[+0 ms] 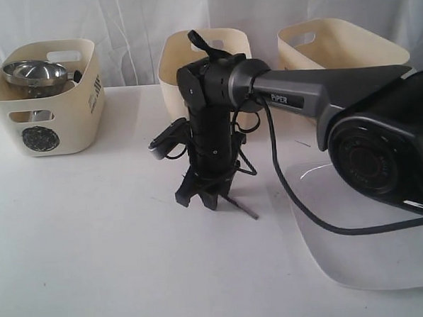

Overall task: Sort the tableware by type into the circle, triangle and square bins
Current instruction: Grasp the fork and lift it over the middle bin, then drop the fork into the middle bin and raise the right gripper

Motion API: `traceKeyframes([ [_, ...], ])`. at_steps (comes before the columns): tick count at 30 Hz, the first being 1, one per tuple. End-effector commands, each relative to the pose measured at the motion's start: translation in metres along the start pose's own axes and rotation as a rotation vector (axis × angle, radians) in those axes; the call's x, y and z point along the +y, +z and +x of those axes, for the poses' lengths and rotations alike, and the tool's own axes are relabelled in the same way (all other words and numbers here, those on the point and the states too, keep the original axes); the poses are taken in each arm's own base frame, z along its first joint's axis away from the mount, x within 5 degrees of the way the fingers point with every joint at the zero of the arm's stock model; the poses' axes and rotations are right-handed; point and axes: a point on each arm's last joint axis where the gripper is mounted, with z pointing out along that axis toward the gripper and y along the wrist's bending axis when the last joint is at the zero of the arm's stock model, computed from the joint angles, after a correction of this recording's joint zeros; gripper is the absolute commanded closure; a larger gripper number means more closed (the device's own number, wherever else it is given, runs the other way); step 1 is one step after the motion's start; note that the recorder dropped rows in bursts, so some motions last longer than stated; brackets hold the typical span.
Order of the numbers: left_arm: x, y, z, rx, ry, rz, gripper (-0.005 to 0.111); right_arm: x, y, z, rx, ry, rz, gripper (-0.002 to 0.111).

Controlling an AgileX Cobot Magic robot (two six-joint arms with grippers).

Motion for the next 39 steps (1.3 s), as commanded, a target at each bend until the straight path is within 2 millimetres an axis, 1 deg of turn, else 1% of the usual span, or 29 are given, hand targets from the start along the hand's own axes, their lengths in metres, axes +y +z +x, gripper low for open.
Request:
traceKeyframes([
  [1, -0.001, 0.000, 0.005, 0.037, -0.007, 0.011, 0.107, 0.001, 0.000, 0.001, -0.008, 0.018, -0.043, 0.085],
  [6, -0.001, 0.000, 0.005, 0.037, -0.007, 0.011, 0.107, 0.006, 0.000, -0.001, -0.027, 0.019, -0.097, 0.106],
  [8, -0.001, 0.000, 0.005, 0.037, -0.007, 0.011, 0.107, 0.007, 0.000, -0.002, -0.032, 0.025, -0.112, 0.108],
  [10, -0.001, 0.000, 0.005, 0.037, -0.007, 0.011, 0.107, 0.008, -0.006, -0.002, -0.050, 0.029, -0.121, 0.108],
  [12, -0.001, 0.000, 0.005, 0.037, -0.007, 0.011, 0.107, 0.008, -0.021, -0.004, -0.086, 0.027, -0.117, 0.108],
  [14, -0.001, 0.000, 0.005, 0.037, -0.007, 0.011, 0.107, 0.007, -0.041, -0.006, -0.137, 0.011, -0.100, 0.108],
  [15, -0.001, 0.000, 0.005, 0.037, -0.007, 0.011, 0.107, 0.005, -0.058, -0.005, -0.178, 0.005, -0.085, 0.108],
  [17, -0.001, 0.000, 0.005, 0.037, -0.007, 0.011, 0.107, 0.000, -0.084, -0.003, -0.237, 0.012, -0.063, 0.108],
  [19, -0.001, 0.000, 0.005, 0.037, -0.007, 0.011, 0.107, -0.010, -0.111, 0.003, -0.300, 0.028, -0.039, 0.108],
  [20, -0.001, 0.000, 0.005, 0.037, -0.007, 0.011, 0.107, -0.016, -0.120, 0.006, -0.321, 0.035, -0.029, 0.108],
  [23, -0.001, 0.000, 0.005, 0.037, -0.007, 0.011, 0.107, -0.042, -0.147, 0.017, -0.454, 0.078, -0.011, 0.108],
  [26, -0.001, 0.000, 0.005, 0.037, -0.007, 0.011, 0.107, -0.070, -0.163, 0.028, -0.593, 0.122, -0.071, 0.108],
  [29, -0.001, 0.000, 0.005, 0.037, -0.007, 0.011, 0.107, -0.097, -0.177, 0.038, -0.788, 0.160, -0.205, 0.108],
  [32, -0.001, 0.000, 0.005, 0.037, -0.007, 0.011, 0.107, -0.120, -0.190, 0.043, -1.013, 0.211, -0.303, 0.108],
  [35, -0.001, 0.000, 0.005, 0.037, -0.007, 0.011, 0.107, -0.139, -0.196, 0.041, -1.200, 0.289, -0.316, 0.108],
  [36, -0.001, 0.000, 0.005, 0.037, -0.007, 0.011, 0.107, -0.148, -0.196, 0.035, -1.304, 0.335, -0.287, 0.108],
  [37, -0.001, 0.000, 0.005, 0.037, -0.007, 0.011, 0.107, -0.152, -0.192, 0.032, -1.335, 0.356, -0.275, 0.108],
  [38, -0.001, 0.000, 0.005, 0.037, -0.007, 0.011, 0.107, -0.156, -0.187, 0.022, -1.414, 0.404, -0.249, 0.108],
  [39, -0.001, 0.000, 0.005, 0.037, -0.007, 0.011, 0.107, -0.158, -0.183, 0.018, -1.444, 0.435, -0.240, 0.108],
])
